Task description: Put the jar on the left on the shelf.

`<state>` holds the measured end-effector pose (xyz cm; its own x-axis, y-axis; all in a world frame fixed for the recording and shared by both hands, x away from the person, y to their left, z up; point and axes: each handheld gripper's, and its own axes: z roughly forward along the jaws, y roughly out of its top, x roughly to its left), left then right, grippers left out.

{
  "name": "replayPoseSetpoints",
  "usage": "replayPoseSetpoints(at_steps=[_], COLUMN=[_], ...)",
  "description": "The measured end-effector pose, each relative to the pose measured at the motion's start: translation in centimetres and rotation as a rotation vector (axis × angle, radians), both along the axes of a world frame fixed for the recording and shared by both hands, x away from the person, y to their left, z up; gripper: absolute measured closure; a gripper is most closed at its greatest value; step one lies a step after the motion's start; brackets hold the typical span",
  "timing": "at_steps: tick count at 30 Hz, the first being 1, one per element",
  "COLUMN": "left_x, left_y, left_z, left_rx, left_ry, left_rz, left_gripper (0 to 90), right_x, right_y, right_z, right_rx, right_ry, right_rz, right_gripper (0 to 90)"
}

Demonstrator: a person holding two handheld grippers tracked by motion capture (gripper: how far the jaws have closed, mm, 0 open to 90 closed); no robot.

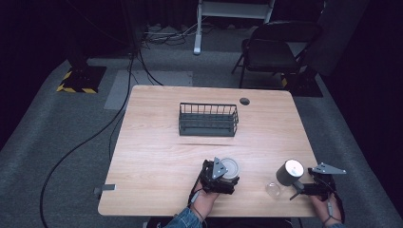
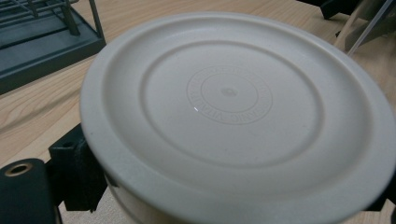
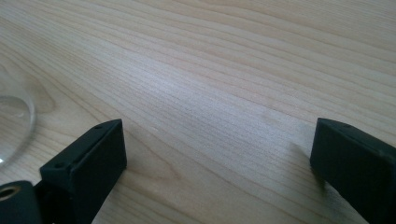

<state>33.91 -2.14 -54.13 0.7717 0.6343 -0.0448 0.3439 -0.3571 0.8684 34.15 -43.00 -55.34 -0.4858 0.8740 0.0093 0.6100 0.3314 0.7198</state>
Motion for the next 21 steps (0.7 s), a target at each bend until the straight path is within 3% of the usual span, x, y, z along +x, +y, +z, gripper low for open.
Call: replayPoseSetpoints(at_steps=[9, 21], left_x=[0.2, 1.0], left_y=[0.0, 1.1], left_z=[0.6, 3.1], left_rx=[0.019, 0.001], left_ry=[0.004, -0.016], left_rz=[-0.014, -0.016], left_gripper=[9.2, 9.3], right_x=[0.0, 0.0], right_y=[0.0, 0.0], right_z=[0.0, 0.0], right_rx=[0.000, 0.000], right_ry=[0.000, -0.001], right_rz=[0.000, 0.001], right_gripper=[3.7, 3.8])
